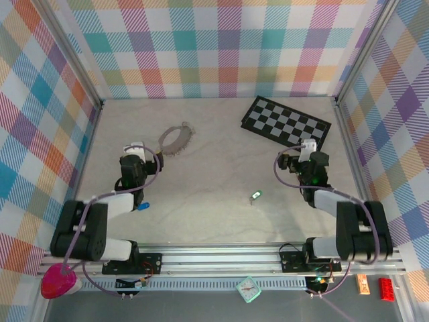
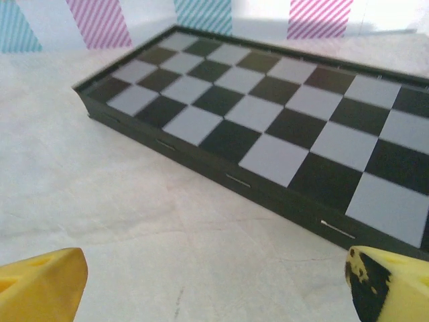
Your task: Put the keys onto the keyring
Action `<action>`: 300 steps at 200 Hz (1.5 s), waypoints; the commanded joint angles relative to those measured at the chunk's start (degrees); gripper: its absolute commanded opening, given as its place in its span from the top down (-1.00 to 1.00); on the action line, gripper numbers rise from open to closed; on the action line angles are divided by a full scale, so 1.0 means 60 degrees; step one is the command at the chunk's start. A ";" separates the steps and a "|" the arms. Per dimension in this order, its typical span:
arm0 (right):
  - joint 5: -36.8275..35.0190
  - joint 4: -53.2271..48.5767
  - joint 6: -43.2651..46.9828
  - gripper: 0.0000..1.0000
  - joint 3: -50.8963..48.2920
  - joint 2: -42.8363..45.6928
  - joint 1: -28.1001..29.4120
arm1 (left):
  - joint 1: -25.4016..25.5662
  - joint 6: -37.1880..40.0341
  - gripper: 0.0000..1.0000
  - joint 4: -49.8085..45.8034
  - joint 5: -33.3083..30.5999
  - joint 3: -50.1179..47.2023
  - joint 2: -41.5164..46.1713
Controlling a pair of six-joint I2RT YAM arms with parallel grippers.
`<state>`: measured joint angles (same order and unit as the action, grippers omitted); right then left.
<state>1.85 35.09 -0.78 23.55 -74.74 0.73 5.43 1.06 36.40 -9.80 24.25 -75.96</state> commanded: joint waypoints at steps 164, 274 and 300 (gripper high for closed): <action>0.2284 -0.7227 -0.5411 -0.62 0.3074 0.0914 0.0549 | 0.0445 -0.1818 -0.57 -0.9923 0.2890 0.8172 -0.4267; 0.2210 -0.7779 -0.5323 -0.60 0.3941 0.0068 0.1105 | 0.1687 -0.1129 -0.20 -1.2243 0.1581 1.1295 -0.6794; 0.2212 -0.7778 -0.5368 -0.60 0.4055 -0.0147 0.1165 | 0.2047 -0.1114 -0.14 -1.2563 0.0697 1.1066 -0.6805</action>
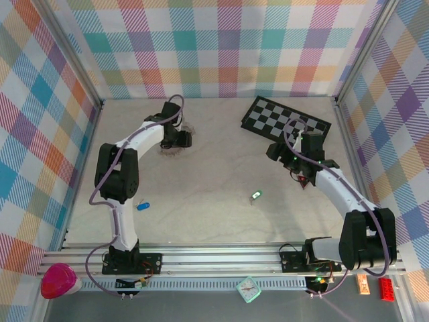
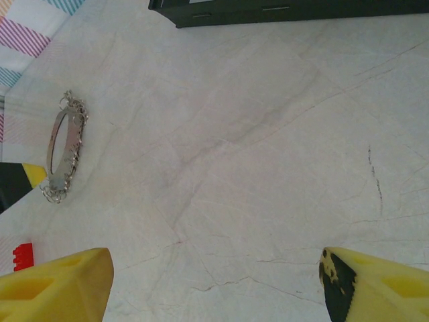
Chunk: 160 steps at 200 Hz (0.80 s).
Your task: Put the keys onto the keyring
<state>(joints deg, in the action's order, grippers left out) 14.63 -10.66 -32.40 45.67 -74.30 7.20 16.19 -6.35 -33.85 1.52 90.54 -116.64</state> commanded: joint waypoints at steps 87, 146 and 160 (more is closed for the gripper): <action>0.0024 -0.0146 -0.0108 -0.60 0.0446 -0.0419 0.0233 | 0.0730 0.0044 0.18 -0.0808 -0.2352 0.0247 -0.0730; 0.0007 -0.0192 -0.0102 -0.60 0.0431 -0.0363 0.0226 | 0.0745 0.0003 0.36 -0.0702 -0.2590 0.0413 -0.1082; -0.0007 -0.0200 -0.0092 -0.60 0.0443 -0.0333 0.0235 | 0.0745 0.0011 0.38 -0.0729 -0.2735 0.0515 -0.1176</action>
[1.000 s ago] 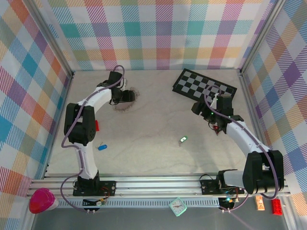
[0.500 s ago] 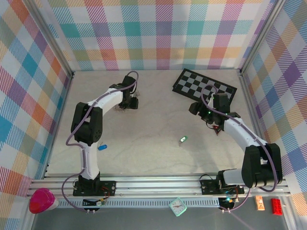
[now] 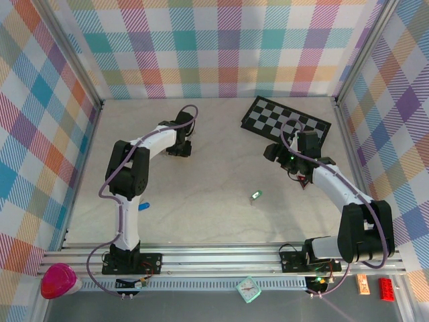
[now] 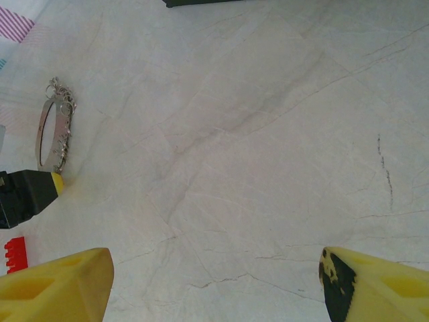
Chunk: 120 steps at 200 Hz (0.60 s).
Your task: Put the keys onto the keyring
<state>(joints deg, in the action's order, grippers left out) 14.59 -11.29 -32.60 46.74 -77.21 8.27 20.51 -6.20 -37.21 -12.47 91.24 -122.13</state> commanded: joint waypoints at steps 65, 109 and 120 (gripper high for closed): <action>-0.0044 -0.0138 -0.0052 -0.60 0.0210 0.0282 0.0049 | 0.0022 0.0055 0.54 -0.0130 -0.0844 0.0482 -0.0354; -0.0066 -0.0190 -0.0045 -0.60 0.0216 0.0388 0.0057 | 0.0024 0.0110 0.60 -0.0038 -0.1019 0.0395 -0.0310; -0.0059 -0.0205 -0.0038 -0.60 0.0218 0.0424 0.0053 | 0.0024 0.0125 0.63 -0.0035 -0.1038 0.0394 -0.0298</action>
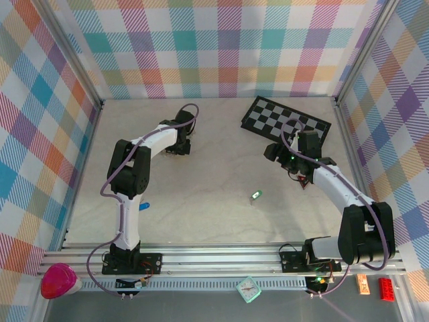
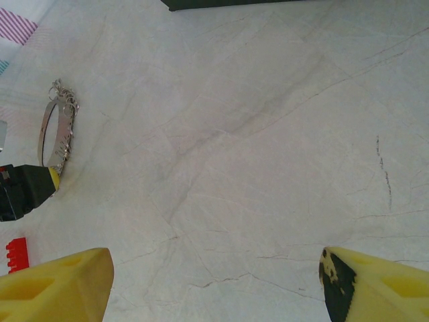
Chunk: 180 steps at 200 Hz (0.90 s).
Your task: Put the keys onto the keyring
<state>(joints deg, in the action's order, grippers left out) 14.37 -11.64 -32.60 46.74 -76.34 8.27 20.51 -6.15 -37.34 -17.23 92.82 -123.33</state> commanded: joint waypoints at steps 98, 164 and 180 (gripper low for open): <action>-0.0112 -0.0359 0.0000 -0.61 0.0189 0.0695 0.0046 | 0.0158 0.0244 1.00 0.0288 -0.0127 -0.0302 0.0524; -0.0110 -0.0540 0.0025 -0.61 0.0264 0.0813 0.0052 | 0.1306 -0.0422 1.00 0.0394 0.0757 -0.1633 0.2279; -0.0126 -0.0550 0.0039 -0.61 0.0268 0.0828 0.0054 | 0.1799 -0.0747 1.00 0.0279 0.0779 -0.1869 0.2628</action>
<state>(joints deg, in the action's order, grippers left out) 13.98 -13.82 -32.58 46.74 -72.62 8.27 27.44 -6.85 -35.29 -14.59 83.55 -112.33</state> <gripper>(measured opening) 0.803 0.045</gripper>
